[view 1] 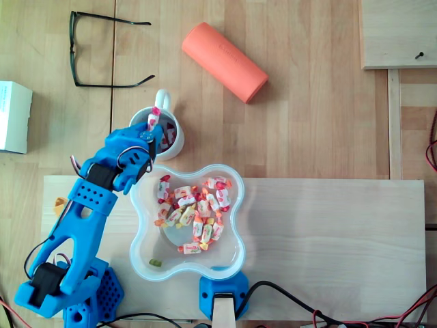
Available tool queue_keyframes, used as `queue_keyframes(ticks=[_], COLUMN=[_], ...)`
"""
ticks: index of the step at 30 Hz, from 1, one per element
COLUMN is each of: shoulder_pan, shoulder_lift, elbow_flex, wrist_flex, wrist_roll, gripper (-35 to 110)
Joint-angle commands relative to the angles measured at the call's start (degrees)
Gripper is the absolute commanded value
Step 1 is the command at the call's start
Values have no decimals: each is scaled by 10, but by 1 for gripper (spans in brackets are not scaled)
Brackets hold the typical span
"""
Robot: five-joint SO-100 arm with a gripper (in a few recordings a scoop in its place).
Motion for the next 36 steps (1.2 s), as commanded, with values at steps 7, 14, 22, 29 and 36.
queue_keyframes(ticks=[7,14,22,29,36], shoulder_pan=[1,1,6,2,2], shoulder_lift=[94,96,110,189,308], elbow_flex=[13,16,6,-25,-4], wrist_flex=[70,73,72,77,80], wrist_roll=[-18,-20,-27,-183,-324], gripper=[12,17,18,17,17])
